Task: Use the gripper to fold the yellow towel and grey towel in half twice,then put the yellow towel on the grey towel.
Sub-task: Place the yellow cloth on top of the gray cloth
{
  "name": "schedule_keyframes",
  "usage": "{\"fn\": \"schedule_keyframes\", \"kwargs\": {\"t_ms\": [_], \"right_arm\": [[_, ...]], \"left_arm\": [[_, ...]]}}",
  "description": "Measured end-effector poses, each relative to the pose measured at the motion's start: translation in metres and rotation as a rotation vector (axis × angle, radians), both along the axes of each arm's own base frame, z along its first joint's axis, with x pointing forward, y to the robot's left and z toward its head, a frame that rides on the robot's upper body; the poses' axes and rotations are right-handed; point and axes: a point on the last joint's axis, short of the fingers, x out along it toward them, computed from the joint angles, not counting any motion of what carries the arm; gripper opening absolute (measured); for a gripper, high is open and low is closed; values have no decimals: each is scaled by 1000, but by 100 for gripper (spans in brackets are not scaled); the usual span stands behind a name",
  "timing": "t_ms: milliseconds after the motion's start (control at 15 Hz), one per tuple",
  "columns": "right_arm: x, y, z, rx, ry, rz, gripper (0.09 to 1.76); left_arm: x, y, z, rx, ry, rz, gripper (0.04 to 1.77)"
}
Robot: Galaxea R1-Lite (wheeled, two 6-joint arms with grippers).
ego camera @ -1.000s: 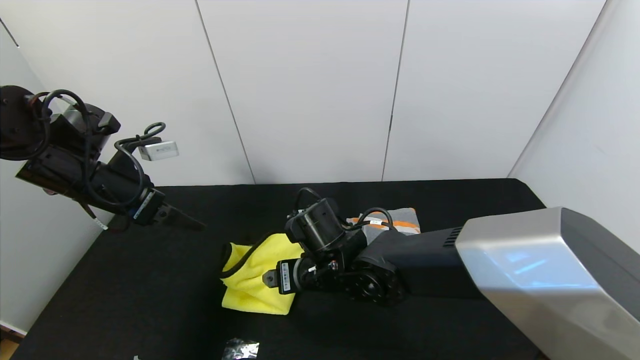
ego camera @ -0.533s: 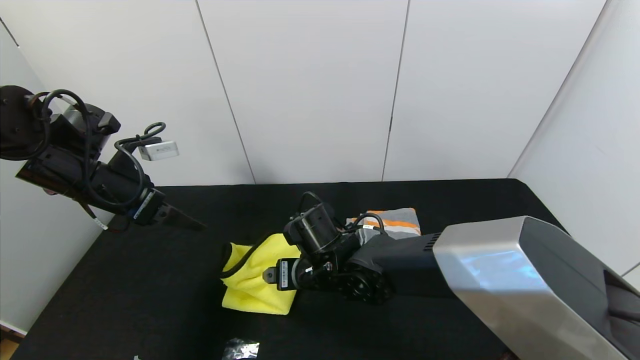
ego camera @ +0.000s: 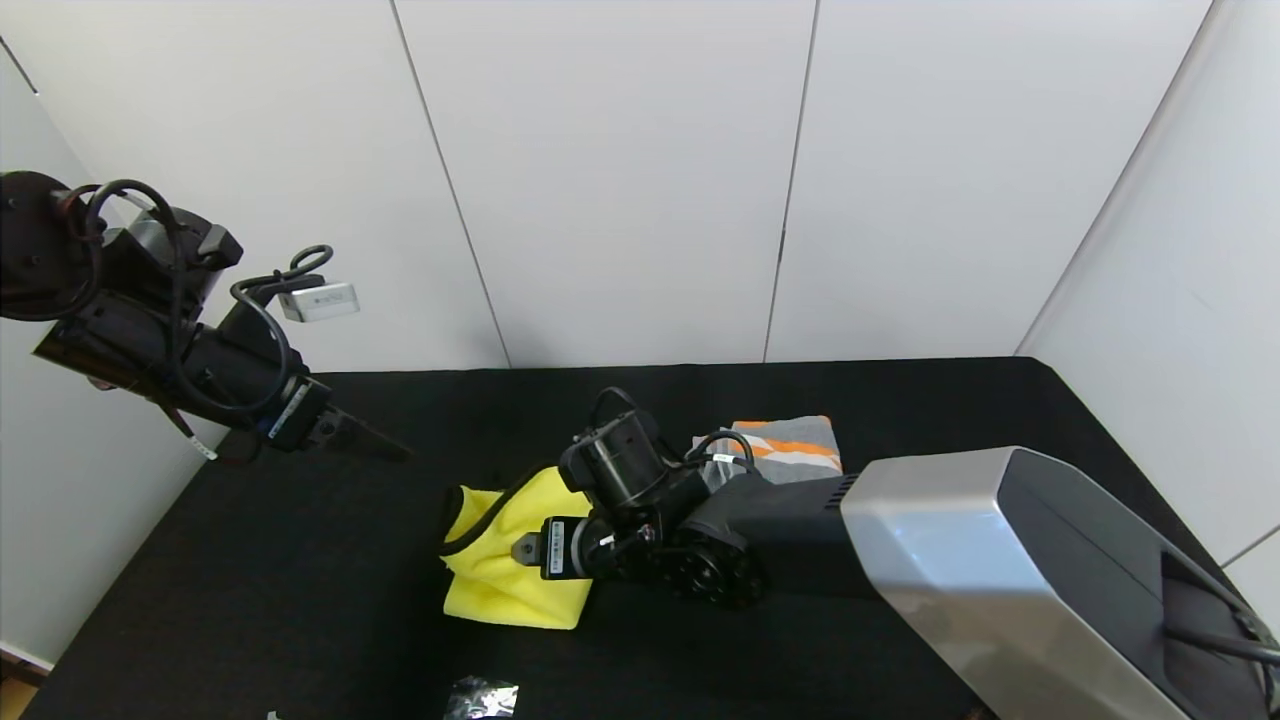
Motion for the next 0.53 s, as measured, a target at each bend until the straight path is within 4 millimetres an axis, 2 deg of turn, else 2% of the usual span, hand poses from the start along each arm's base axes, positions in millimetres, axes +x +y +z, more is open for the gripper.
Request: {"fn": "schedule_keyframes", "kwargs": {"t_ms": [267, 333, 533], "right_arm": [[-3, 7, 3, 21, -15, 12, 171], [-3, 8, 2, 21, -15, 15, 163], [-3, 9, -1, 17, -13, 15, 116]], "left_arm": [[0, 0, 0, 0, 0, 0, 172], [0, 0, 0, 0, 0, 0, 172], [0, 0, 0, 0, 0, 0, 172]]}}
